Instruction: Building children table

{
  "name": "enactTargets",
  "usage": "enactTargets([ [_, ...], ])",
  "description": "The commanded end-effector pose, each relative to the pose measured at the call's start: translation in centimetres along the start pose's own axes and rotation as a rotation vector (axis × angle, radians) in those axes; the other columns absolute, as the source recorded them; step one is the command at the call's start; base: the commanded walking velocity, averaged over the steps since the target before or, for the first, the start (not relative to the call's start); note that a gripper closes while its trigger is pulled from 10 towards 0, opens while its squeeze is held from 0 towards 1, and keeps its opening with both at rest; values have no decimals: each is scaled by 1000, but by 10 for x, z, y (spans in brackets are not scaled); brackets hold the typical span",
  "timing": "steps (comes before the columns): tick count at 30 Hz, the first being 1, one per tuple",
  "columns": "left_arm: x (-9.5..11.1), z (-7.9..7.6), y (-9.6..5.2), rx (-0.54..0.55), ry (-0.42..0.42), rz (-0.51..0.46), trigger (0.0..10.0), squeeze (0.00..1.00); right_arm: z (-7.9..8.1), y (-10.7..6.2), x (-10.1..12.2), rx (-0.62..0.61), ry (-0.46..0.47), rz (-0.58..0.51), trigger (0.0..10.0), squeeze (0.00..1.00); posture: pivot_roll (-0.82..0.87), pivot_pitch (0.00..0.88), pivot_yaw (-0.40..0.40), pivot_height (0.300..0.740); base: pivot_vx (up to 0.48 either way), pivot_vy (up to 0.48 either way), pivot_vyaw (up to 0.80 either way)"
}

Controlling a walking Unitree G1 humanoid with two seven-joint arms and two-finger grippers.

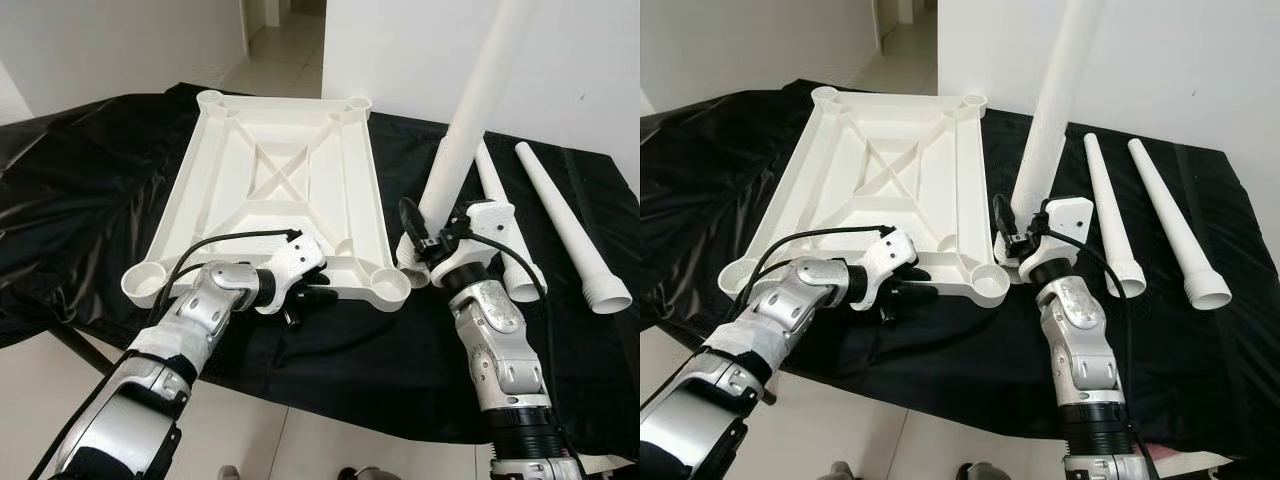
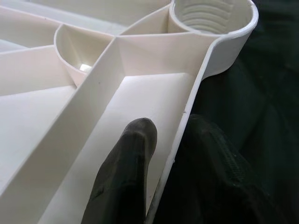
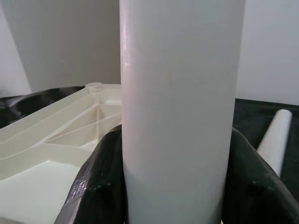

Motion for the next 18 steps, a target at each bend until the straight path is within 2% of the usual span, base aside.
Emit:
enactTargets([
  [1, 24, 32, -20, 229, -15, -112, 10000, 0, 2, 3, 2, 21, -11, -7, 10000, 0, 19, 77, -30, 740, 0, 0, 0],
  [9, 60, 27, -38, 193, -29, -256, 10000, 0, 8, 5, 2, 95, -37, -2, 10000, 0, 35, 79, -42, 740, 0, 0, 0],
  [12, 91, 28, -53, 171, -33, -356, 10000, 0, 12, 4, 0, 139, -39, 5, 10000, 0, 40, 76, -46, 740, 0, 0, 0],
  [18, 99, 23, -57, 137, -15, -371, 10000, 0, 12, 4, -2, 142, -46, 9, 10000, 0, 40, 75, -45, 740, 0, 0, 0],
])
Point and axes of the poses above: a point about 5 cm out from each wrist's last joint towards the gripper, its own y axis pointing out of the wrist towards the gripper, its own x axis along the axis of the wrist's last joint, z = x × y, the point moved 4 cm from there along y, pointing out of the wrist towards the gripper, and after that the axes turned 5 degrees about -y, right-handed, at the moved point
